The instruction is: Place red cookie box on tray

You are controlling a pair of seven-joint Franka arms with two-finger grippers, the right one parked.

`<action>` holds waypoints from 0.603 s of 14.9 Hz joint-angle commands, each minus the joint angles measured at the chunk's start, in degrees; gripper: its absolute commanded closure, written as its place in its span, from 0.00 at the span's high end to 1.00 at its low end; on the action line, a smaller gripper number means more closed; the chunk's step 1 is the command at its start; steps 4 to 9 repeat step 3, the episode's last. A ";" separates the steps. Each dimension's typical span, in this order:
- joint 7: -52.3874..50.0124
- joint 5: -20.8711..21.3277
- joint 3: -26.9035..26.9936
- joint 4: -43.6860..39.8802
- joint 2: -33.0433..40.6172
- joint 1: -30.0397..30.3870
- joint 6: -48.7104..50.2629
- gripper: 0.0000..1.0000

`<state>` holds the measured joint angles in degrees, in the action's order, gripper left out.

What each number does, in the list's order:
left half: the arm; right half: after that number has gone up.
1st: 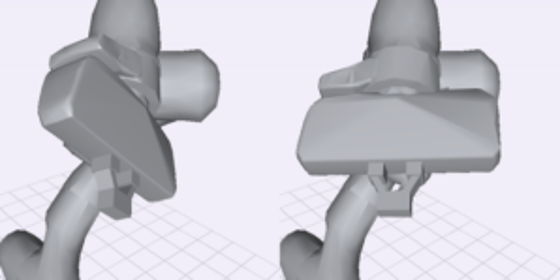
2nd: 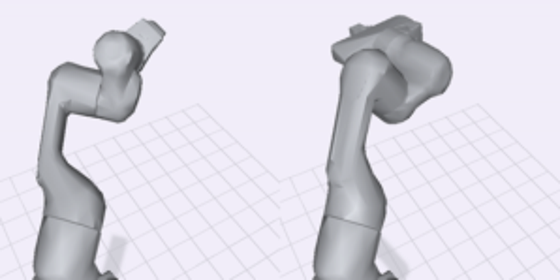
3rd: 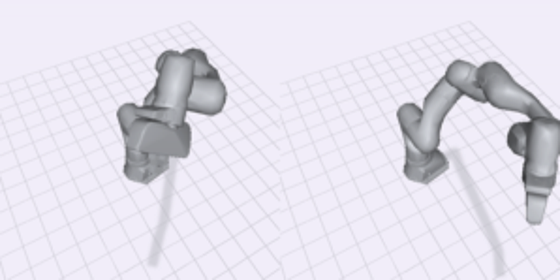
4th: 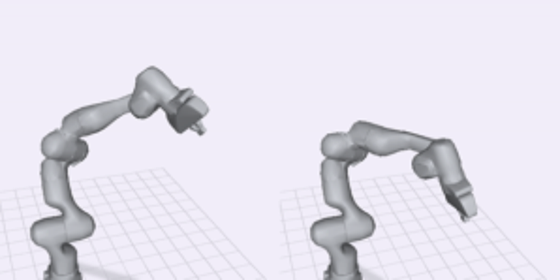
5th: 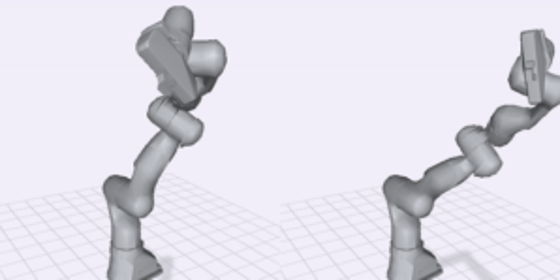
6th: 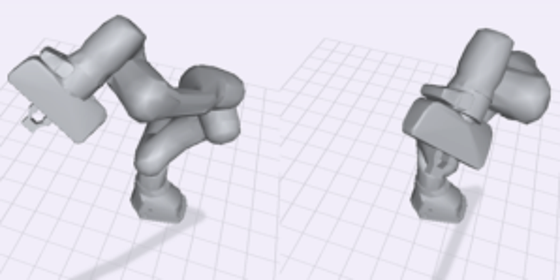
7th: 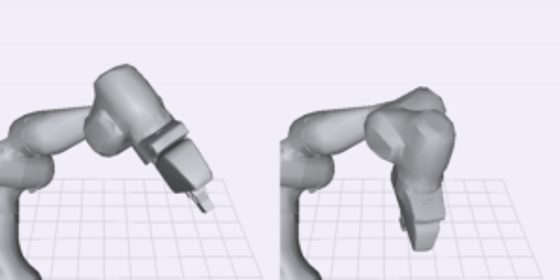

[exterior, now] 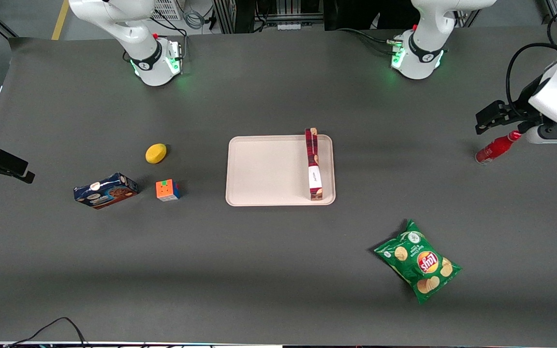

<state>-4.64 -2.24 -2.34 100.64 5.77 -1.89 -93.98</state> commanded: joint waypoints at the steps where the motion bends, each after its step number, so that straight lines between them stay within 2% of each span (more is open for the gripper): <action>1: 0.34 -0.84 0.67 -2.90 -1.01 -0.66 -0.85 1.00; 9: 0.42 -0.14 0.67 -3.35 -1.55 -0.92 -0.94 1.00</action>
